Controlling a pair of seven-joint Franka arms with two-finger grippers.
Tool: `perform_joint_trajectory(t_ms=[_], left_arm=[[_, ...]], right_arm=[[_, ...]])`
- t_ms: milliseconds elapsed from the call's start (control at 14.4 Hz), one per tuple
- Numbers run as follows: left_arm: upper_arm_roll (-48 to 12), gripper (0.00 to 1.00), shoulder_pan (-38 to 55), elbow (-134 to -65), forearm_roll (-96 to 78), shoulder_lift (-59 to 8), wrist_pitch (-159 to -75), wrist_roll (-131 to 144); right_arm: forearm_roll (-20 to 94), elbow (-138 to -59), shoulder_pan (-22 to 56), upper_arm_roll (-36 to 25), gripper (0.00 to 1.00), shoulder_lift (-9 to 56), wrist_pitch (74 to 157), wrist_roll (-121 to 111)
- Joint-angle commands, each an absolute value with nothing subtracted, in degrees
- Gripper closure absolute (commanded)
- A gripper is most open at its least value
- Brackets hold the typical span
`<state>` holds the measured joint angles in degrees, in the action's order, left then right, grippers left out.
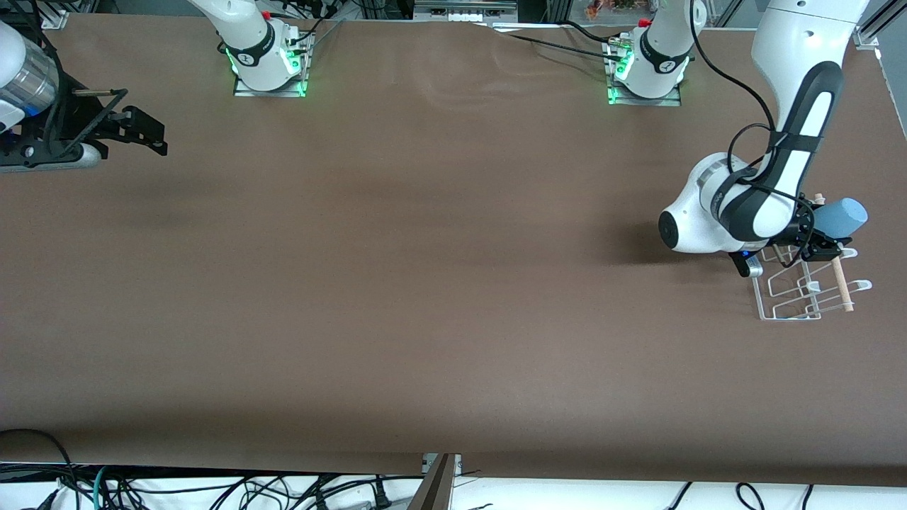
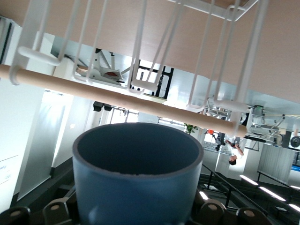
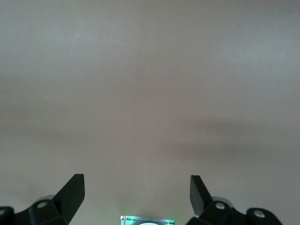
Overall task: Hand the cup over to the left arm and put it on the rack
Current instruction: 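Lower the cup onto the wire rack pegs with the left gripper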
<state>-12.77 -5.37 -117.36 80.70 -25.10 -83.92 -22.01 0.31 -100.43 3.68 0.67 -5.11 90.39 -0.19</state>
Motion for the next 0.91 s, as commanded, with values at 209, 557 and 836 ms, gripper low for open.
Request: perform_joint_trajectory(t_ms=[209, 557, 836], left_arm=[[-12.8, 1.00, -5.6, -119.6, 82.8, -24.7, -85.1, -17.2], [-12.6, 1.00, -7.5, -119.8, 86.3, -25.9, -87.6, -17.1], [-12.7, 1.00, -8.4, -119.9, 86.6, -26.5, -88.3, -17.1]], right_arm=[[-0.2, -99.3, 4.9, 1.0, 0.01, -3.2, 89.7, -0.1], [-0.1, -97.4, 5.2, 0.9, 0.01, -3.1, 89.7, -0.1], [-0.2, -97.2, 4.8, 0.6, 0.01, -2.3, 90.0, -0.3]])
